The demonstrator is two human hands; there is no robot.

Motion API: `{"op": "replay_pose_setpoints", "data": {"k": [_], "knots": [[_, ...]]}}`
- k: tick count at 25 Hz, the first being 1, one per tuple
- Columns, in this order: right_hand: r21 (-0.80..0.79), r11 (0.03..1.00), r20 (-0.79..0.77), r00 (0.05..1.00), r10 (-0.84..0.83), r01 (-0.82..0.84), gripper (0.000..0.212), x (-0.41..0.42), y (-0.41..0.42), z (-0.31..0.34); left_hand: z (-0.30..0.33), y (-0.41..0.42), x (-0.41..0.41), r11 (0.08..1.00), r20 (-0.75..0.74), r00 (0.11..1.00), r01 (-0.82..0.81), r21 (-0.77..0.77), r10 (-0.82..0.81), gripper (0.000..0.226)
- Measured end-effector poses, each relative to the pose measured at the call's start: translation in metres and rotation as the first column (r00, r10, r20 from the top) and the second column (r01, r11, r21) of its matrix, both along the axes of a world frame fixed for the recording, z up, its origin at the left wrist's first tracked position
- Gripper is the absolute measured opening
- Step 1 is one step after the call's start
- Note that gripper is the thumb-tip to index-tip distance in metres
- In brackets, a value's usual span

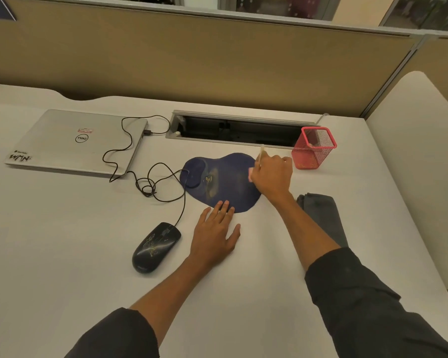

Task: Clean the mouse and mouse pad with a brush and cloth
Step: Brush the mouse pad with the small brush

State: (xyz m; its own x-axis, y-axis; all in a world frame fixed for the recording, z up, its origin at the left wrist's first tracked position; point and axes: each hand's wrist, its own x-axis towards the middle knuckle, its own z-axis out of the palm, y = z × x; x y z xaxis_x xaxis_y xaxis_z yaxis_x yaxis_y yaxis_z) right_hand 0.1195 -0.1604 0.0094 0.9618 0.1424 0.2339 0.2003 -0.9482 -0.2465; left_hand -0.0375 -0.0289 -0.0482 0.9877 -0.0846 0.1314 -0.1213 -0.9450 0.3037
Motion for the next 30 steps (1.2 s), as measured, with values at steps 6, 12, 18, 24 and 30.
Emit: {"op": "replay_pose_setpoints", "data": {"k": [6,12,18,24,30], "knots": [[0.408,0.913,-0.088,0.994,0.061,-0.02,0.027,0.035,0.028,0.023,-0.002,0.001,0.001,1.0,-0.004,1.0,-0.011,-0.007,0.011,0.057],[0.233,0.968,-0.169,0.984,-0.053,0.092,0.028,0.05,-0.004,0.012,-0.001,0.002,0.0,1.0,-0.016,1.0,-0.005,0.007,0.005,0.056],[0.181,0.974,-0.163,0.981,-0.105,0.134,0.02,0.024,-0.04,0.02,-0.002,0.002,0.0,0.999,-0.024,1.0,0.0,0.047,0.002,0.058],[0.196,0.973,-0.23,0.97,-0.076,0.122,0.031,-0.022,-0.033,0.007,-0.003,0.002,0.001,0.996,-0.065,0.998,-0.001,0.093,0.007,0.06],[0.237,0.962,-0.139,0.984,-0.108,0.139,0.03,-0.052,-0.038,0.027,0.004,0.002,-0.003,0.996,-0.063,0.998,-0.001,0.093,0.006,0.06]]}}
